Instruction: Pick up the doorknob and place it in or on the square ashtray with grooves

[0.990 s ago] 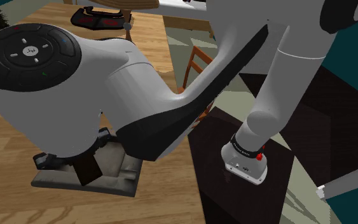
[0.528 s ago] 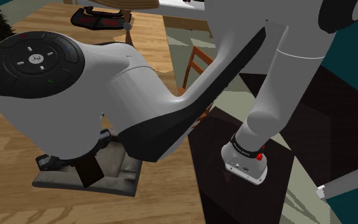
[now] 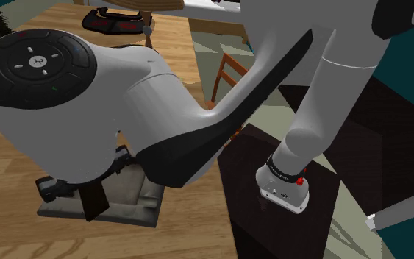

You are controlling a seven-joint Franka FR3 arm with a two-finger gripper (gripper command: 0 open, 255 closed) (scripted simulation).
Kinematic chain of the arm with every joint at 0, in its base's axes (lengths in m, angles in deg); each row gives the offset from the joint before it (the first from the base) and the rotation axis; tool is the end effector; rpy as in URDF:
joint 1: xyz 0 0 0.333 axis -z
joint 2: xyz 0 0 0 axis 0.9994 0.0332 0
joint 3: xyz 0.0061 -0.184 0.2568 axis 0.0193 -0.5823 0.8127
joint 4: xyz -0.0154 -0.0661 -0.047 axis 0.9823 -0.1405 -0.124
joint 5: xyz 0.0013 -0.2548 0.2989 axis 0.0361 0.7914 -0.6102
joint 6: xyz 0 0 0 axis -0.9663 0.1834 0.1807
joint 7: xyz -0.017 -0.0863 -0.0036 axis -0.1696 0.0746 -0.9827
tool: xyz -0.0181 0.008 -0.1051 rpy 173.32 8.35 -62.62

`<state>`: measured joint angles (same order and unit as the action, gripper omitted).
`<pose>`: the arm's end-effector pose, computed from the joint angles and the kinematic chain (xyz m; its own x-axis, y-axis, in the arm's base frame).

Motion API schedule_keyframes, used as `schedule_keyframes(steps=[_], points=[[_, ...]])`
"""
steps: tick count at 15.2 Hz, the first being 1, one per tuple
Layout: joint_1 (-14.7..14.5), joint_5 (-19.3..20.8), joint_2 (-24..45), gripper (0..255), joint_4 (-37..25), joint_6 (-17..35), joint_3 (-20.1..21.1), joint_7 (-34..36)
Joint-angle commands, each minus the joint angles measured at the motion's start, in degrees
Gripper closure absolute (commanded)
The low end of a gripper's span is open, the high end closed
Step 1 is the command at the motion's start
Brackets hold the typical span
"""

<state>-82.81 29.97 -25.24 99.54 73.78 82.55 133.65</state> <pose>0.2799 0.5009 0.4205 0.9181 -0.2124 0.3348 -0.2076 -0.9769 -0.0504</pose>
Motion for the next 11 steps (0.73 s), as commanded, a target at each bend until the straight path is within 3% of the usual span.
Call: schedule_keyframes(steps=[1, 3, 11], points=[[2.50, -4.36, -3.46, 0, -0.54, -0.93, 2.42, -2.75], [5.26, -10.32, -8.31, 0, -1.51, -2.11, 4.72, -6.60], [4.89, -10.38, -8.36, 0, -1.51, -2.09, 4.33, -6.64]])
